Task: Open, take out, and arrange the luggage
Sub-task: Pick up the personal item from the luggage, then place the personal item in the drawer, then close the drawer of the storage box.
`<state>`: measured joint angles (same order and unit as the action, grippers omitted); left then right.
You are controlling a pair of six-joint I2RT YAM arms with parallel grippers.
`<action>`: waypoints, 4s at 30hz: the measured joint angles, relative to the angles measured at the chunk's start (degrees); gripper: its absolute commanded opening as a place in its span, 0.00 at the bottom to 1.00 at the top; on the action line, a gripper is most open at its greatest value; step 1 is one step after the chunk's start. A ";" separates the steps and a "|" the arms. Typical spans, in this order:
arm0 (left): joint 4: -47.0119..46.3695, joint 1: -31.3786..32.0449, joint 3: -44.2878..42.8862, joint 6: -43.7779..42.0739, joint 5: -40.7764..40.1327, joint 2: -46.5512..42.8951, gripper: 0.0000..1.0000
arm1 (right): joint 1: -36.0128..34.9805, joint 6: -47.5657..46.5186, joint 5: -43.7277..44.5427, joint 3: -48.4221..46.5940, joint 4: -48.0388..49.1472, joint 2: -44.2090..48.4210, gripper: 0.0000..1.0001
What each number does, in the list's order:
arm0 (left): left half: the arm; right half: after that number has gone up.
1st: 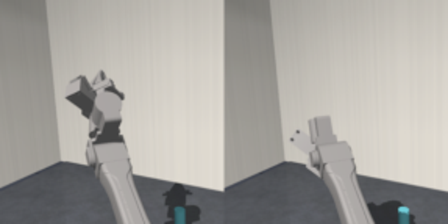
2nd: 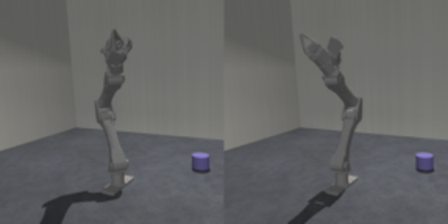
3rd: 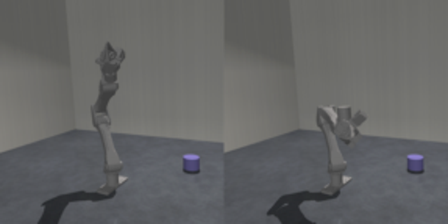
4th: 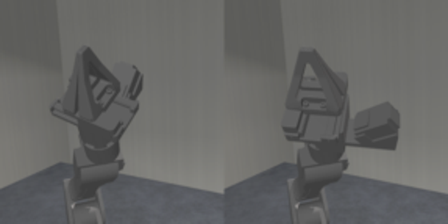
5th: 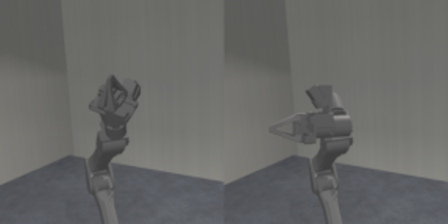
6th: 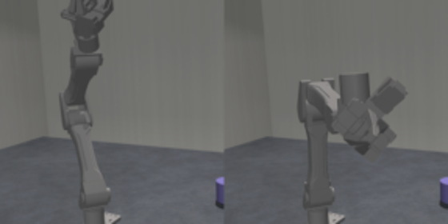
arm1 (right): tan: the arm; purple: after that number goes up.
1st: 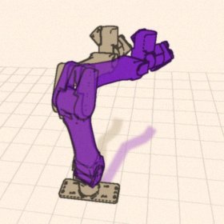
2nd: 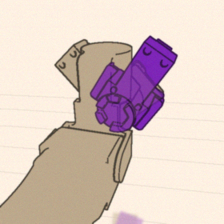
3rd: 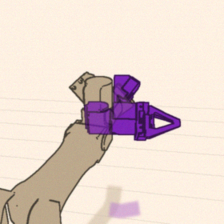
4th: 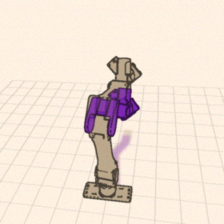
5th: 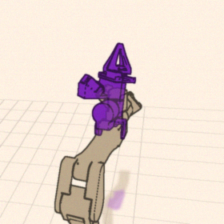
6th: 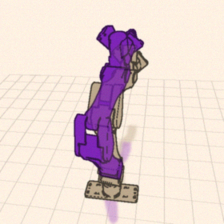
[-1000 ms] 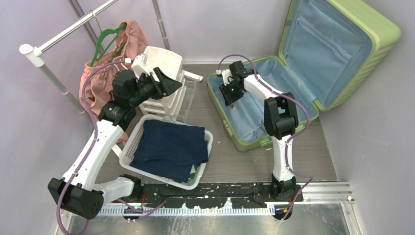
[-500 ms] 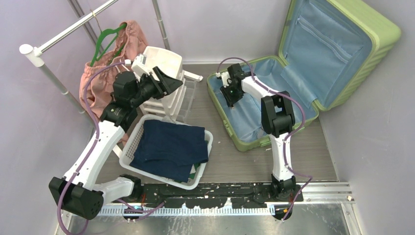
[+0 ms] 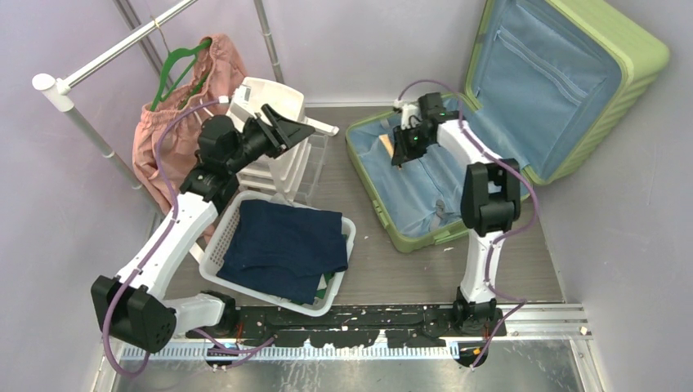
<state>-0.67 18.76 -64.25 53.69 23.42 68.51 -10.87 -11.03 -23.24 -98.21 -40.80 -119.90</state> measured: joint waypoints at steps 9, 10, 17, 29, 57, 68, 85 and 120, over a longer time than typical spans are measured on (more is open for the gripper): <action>-7.72 8.13 0.00 0.07 -4.00 3.85 0.59 | 8.66 4.85 -22.01 2.23 0.07 12.02 0.09; -8.87 9.05 0.00 0.00 -4.94 4.28 0.60 | 8.94 5.42 -24.52 2.43 0.20 12.57 0.09; -16.55 14.84 -0.94 0.09 -12.00 11.50 0.64 | 8.85 13.49 -41.53 7.21 5.20 14.45 0.09; -16.68 18.08 -7.41 3.23 -19.85 23.50 0.57 | 7.37 18.69 -50.38 9.20 9.38 15.69 0.09; -7.80 20.59 -17.14 5.49 -20.72 32.54 0.00 | 3.82 12.50 -48.59 8.33 3.37 15.82 0.41; 10.08 20.35 -19.67 -13.49 -27.54 31.69 0.00 | 3.39 1.31 -37.42 5.68 -6.88 16.04 0.78; 40.65 14.32 -37.70 -42.12 -40.76 40.33 0.01 | 3.61 -1.29 -31.67 6.21 -8.74 16.17 0.78; 46.05 13.09 -45.86 -43.58 -30.45 50.84 0.00 | 4.24 -1.31 -30.58 7.30 -8.52 16.41 0.78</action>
<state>45.39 31.86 -110.10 10.11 -7.03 119.35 -6.63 -12.34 -53.82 -90.91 -49.32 -103.48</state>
